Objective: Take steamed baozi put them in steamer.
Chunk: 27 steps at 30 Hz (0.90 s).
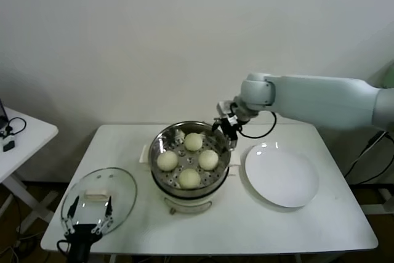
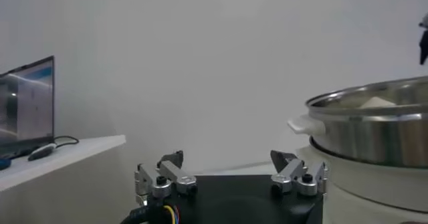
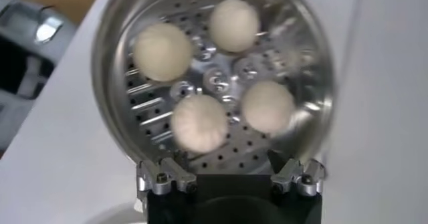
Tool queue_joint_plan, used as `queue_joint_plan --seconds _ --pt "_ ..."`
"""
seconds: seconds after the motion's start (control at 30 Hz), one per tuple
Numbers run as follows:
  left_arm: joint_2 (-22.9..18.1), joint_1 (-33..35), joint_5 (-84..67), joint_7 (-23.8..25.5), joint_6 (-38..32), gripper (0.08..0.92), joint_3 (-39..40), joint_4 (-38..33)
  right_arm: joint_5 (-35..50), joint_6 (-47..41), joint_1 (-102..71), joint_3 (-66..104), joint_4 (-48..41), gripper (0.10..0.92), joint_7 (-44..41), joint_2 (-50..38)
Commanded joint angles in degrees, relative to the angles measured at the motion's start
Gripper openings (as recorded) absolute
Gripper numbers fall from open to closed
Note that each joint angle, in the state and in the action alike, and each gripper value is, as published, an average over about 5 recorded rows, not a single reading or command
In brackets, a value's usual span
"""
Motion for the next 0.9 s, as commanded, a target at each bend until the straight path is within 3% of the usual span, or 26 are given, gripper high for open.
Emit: queue_joint_plan --seconds 0.03,0.3,0.5,0.67,0.9 --pt "-0.8 -0.2 -0.6 0.0 0.2 0.823 0.5 -1.0 2.9 -4.2 -14.5 24.3 5.7 0.823 24.3 -16.3" --pt "0.1 -0.8 -0.3 0.2 0.4 0.823 1.8 -0.9 -3.2 -4.8 -39.7 50.4 13.2 0.823 38.5 -27.8" --pt "0.6 -1.1 -0.4 0.2 0.6 0.823 2.4 -1.4 -3.2 3.1 -70.6 75.3 19.8 0.823 45.4 -32.6" --pt "1.0 -1.4 -0.4 0.3 0.7 0.823 2.3 -1.5 -3.7 10.8 -108.3 109.3 27.1 0.823 46.3 -24.8" --pt "1.3 -1.9 -0.3 0.4 0.9 0.823 2.0 -1.0 -8.6 22.2 -132.4 127.6 31.0 0.823 42.4 -9.4"
